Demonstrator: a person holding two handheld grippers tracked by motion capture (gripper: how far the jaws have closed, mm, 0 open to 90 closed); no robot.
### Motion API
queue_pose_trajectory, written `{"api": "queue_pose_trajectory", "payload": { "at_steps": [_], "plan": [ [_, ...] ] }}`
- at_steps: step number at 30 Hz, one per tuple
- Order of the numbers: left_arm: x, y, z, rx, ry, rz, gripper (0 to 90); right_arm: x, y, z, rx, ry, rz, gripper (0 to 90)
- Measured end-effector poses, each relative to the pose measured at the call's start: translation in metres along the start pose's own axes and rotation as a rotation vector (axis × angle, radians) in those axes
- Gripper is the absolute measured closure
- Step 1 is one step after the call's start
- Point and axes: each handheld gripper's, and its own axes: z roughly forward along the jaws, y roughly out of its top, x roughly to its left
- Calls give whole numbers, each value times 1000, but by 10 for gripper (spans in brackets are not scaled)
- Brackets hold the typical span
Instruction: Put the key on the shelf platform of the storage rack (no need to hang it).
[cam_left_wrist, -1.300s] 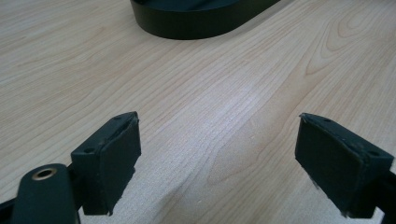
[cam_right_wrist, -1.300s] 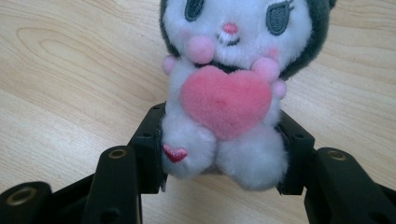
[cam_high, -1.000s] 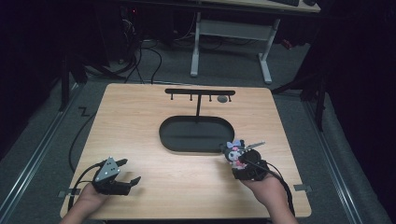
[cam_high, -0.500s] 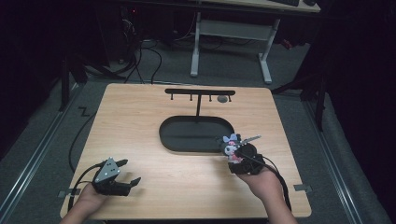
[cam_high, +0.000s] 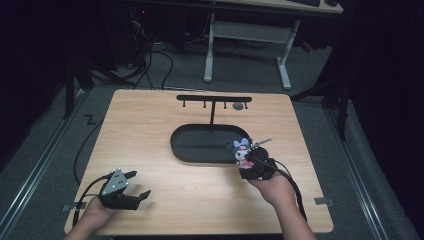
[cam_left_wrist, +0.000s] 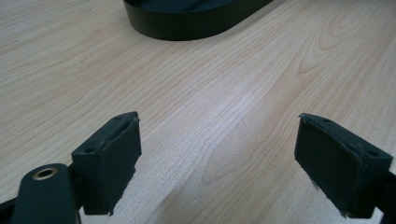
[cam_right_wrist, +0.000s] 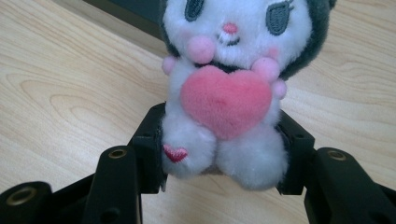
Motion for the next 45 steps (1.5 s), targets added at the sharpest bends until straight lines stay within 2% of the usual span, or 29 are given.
{"api": "queue_pose_trajectory", "payload": {
  "at_steps": [25,45],
  "plan": [
    [-2,0,0,2,3,12,155,10,40,25,12,11,-11,478],
    [-2,0,0,-4,2,11,155,10,60,34,4,12,-3,478]
  ]
}}
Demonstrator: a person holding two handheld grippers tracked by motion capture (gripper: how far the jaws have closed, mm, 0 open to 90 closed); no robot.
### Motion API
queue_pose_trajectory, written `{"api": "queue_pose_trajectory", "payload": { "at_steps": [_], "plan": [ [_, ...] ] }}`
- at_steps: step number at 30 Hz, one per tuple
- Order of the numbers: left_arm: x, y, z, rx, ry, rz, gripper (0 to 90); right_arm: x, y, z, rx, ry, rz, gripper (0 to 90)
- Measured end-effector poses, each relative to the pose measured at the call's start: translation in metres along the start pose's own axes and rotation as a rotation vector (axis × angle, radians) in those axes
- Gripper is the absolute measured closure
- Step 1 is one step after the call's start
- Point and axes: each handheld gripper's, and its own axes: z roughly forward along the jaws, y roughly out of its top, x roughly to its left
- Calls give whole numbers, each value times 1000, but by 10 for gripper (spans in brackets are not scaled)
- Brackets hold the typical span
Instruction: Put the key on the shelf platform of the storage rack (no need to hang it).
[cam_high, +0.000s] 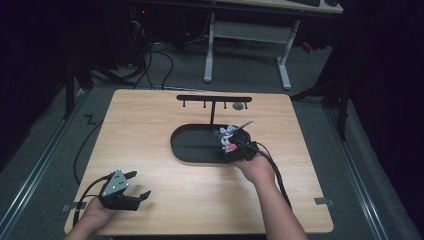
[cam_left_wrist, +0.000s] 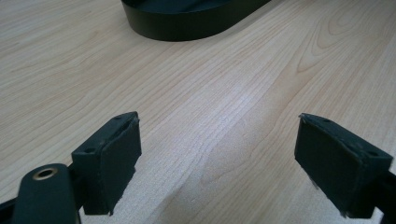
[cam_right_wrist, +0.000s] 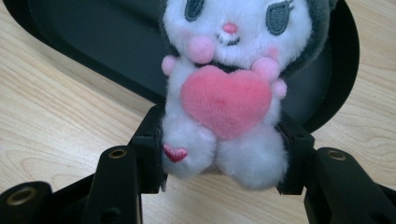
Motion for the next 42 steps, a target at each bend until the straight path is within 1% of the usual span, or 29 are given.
{"api": "queue_pose_trajectory", "payload": {
  "at_steps": [2,3,4,10,14,20,22,23,25,28,29,30,32,36,37,38,42],
  "plan": [
    [0,0,0,-1,0,-1,155,-1,1,1,2,-3,-4,479],
    [0,0,0,-1,0,0,155,0,2,2,5,-4,6,478],
    [0,0,0,0,0,0,155,0,2,3,2,-3,-1,478],
    [0,0,1,6,-2,5,155,5,4,8,7,-1,-7,478],
    [0,0,1,6,0,4,155,5,5,10,2,4,-11,478],
    [-1,0,1,7,2,5,155,3,7,14,2,4,-4,478],
    [0,0,0,7,2,4,155,3,8,15,9,2,8,478],
    [0,0,0,7,1,4,155,2,8,16,6,4,-1,478],
    [0,0,0,7,0,5,155,3,9,17,9,3,6,478],
    [0,0,1,6,1,3,155,2,12,20,13,3,5,478],
    [0,0,0,7,0,3,155,3,13,21,10,7,18,479],
    [0,0,0,7,-1,5,155,2,14,22,11,2,7,478],
    [0,0,0,7,-1,4,155,1,17,25,13,1,8,479],
    [0,0,0,6,-2,3,155,1,23,29,20,-8,18,478],
    [0,0,0,5,-2,3,155,0,25,31,12,-2,21,478],
    [0,0,0,6,-2,3,155,0,26,31,22,-3,24,479],
    [0,0,0,5,-3,4,155,-1,30,36,20,-3,32,478]
  ]
}}
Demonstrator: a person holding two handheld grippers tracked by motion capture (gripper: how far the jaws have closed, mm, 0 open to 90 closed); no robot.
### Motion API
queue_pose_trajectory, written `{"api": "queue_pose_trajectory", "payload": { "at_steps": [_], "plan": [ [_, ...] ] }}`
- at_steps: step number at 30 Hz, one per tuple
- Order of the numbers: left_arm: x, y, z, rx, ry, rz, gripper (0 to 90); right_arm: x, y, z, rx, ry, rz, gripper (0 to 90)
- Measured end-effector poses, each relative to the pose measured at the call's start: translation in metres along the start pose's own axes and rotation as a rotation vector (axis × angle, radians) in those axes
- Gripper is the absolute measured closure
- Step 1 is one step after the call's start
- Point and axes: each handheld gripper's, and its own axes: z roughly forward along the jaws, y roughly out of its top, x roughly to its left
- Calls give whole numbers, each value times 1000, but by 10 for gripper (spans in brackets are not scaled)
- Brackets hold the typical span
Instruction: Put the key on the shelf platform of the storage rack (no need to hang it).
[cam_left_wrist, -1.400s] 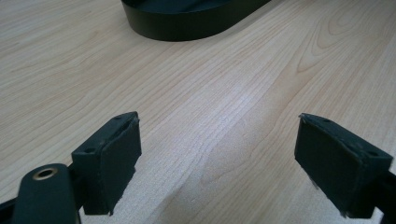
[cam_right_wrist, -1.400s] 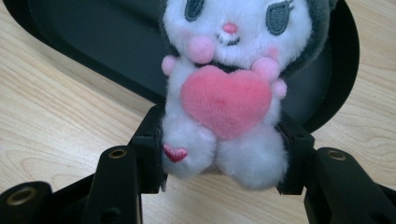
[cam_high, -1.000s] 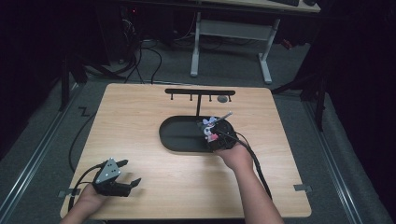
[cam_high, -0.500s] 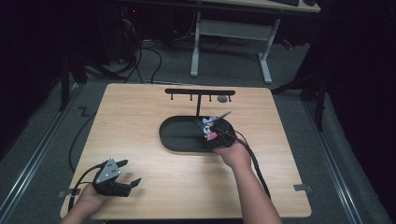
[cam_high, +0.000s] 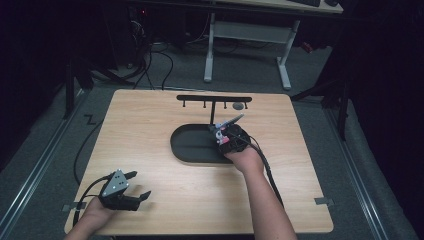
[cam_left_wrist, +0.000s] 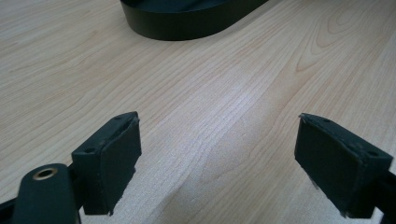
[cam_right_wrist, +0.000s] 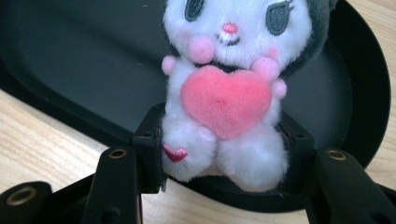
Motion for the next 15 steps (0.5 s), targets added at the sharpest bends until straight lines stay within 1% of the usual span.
{"api": "queue_pose_trajectory", "payload": {
  "at_steps": [2,6,8,9,10,13,15],
  "plan": [
    [0,0,0,-2,1,1,155,-1,1,2,5,-8,5,479],
    [0,0,0,-2,1,-2,155,0,-1,5,21,-4,4,478],
    [0,0,0,-1,1,-3,155,0,-3,6,37,-12,-11,478],
    [0,0,0,1,-1,-2,155,0,-5,6,36,-11,-9,478],
    [0,0,0,2,-1,-1,155,0,-6,5,47,-16,-10,478],
    [0,0,1,3,0,1,155,-2,-12,4,39,-7,-2,478],
    [0,0,1,5,1,2,155,-4,-15,3,48,-7,7,478]
  ]
}}
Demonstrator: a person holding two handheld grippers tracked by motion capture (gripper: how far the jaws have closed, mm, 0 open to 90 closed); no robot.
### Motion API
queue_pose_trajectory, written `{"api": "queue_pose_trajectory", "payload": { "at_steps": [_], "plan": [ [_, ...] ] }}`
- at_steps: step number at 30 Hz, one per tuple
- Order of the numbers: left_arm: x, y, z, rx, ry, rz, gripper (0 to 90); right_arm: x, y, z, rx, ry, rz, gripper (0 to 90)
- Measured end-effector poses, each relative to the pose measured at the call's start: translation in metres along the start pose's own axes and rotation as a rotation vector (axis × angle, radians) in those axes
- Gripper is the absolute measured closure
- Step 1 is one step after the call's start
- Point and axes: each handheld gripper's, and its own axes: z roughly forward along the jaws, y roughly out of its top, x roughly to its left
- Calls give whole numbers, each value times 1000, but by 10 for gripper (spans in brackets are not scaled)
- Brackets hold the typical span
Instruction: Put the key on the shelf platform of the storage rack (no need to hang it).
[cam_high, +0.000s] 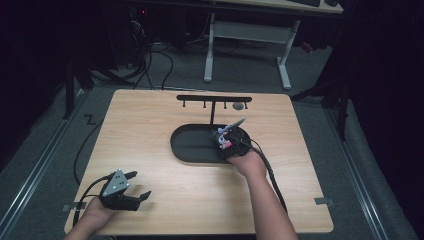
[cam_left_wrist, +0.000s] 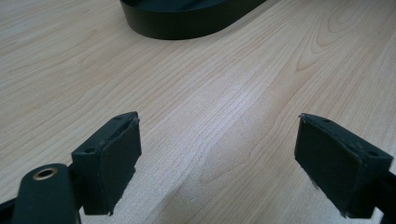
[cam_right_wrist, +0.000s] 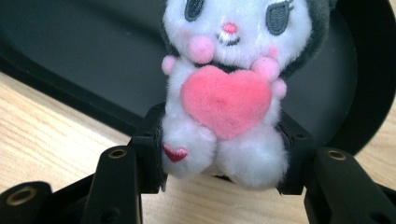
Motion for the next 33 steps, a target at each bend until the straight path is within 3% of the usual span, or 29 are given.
{"api": "queue_pose_trajectory", "payload": {
  "at_steps": [8,13,17,20,33],
  "plan": [
    [0,0,0,3,1,-2,155,-4,-2,1,-5,2,11,475],
    [0,0,0,3,-1,-1,155,0,1,10,3,-4,19,467],
    [0,0,0,4,0,2,155,2,3,16,4,-14,23,414],
    [0,0,0,4,2,1,155,2,5,14,-15,-4,39,354],
    [-1,0,1,5,10,4,155,-1,4,-6,-104,-6,47,330]
  ]
}}
